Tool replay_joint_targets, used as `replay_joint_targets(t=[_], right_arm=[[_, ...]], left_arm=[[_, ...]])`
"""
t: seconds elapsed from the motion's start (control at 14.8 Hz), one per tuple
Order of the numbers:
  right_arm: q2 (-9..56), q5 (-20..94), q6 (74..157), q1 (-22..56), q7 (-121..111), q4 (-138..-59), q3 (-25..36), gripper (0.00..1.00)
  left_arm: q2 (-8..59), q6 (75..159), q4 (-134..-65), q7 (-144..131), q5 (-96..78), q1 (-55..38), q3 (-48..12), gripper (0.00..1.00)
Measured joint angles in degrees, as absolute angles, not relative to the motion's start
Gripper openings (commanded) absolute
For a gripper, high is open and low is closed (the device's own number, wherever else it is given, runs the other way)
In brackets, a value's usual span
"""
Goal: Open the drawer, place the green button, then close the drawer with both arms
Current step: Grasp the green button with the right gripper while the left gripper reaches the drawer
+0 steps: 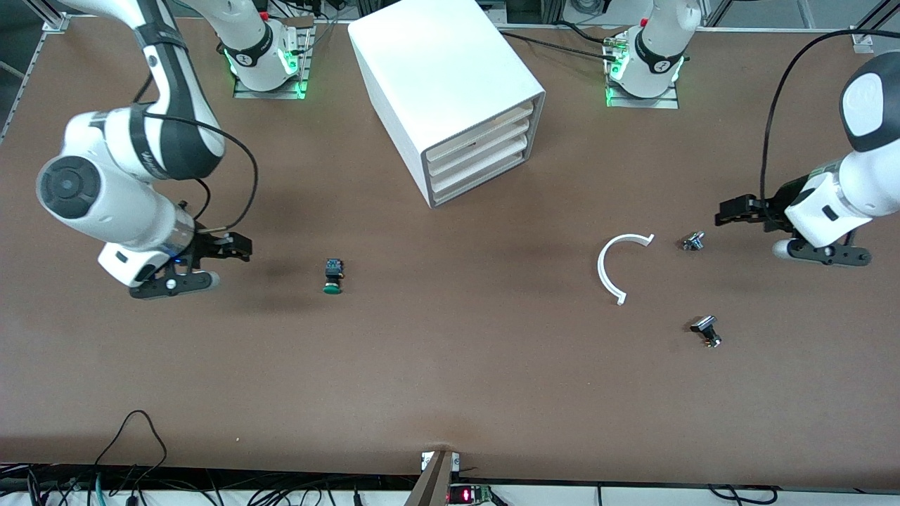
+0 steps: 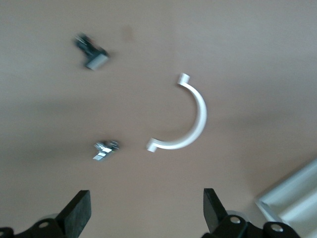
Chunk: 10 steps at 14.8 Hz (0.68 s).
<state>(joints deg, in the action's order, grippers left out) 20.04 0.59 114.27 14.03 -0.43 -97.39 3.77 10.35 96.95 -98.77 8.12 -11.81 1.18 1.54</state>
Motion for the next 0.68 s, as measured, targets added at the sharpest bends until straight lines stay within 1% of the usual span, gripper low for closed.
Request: replay_joint_targets(t=[0.34, 0.68], right_arm=[[23.2, 0.7, 115.6, 17.9, 1.6, -97.3, 3.7, 1.0], [26.3, 0.7, 119.0, 21.8, 9.6, -97.4, 3.7, 1.0]], left_arm=[[17.6, 92.0, -99.9, 9.5, -28.9, 1.4, 1.0, 1.0], [22.0, 91.4, -107.5, 15.2, -42.6, 0.6, -3.1, 1.0]])
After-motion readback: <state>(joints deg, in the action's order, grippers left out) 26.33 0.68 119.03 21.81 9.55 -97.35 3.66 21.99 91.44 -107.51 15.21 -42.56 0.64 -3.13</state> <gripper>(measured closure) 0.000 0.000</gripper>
